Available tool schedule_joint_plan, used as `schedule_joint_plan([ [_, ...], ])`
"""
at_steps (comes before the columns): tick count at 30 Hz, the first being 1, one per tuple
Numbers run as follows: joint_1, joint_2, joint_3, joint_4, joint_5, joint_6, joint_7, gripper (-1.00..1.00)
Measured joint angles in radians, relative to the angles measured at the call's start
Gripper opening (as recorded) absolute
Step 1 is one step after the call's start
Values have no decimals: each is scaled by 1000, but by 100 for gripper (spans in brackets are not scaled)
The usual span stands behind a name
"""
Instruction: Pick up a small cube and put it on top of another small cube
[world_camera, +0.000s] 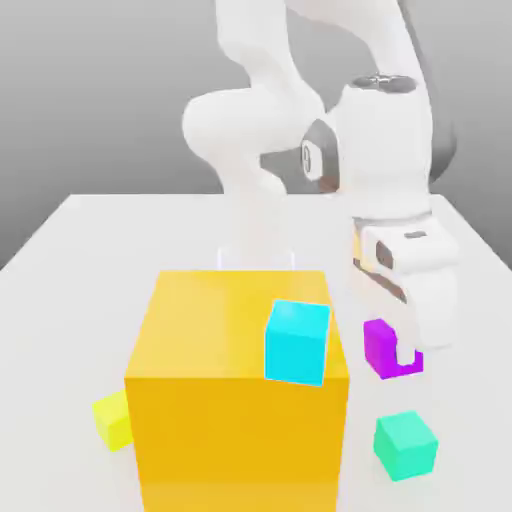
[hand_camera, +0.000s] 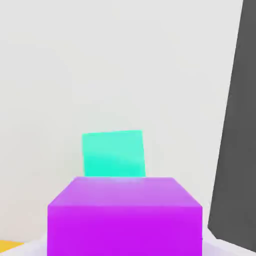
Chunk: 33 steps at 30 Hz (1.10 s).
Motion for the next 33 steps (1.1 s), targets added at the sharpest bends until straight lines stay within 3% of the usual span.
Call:
schedule_joint_plan([
  [5,-17,-49,-114,130,47,-29,-209,-100],
  [11,-116,-43,-265,167,37,-87,-395,-100],
  [16,-226,9,-376,116,-27,-141,-460,-100],
  [21,-330,105,-424,-10,-137,-166,-377,-100],
  [29,-374,306,-326,-11,127,-24,-564,-100],
  [30,-392,329,-302,-10,160,-7,-588,100],
  [33,-392,329,-302,-10,160,-7,-588,100],
])
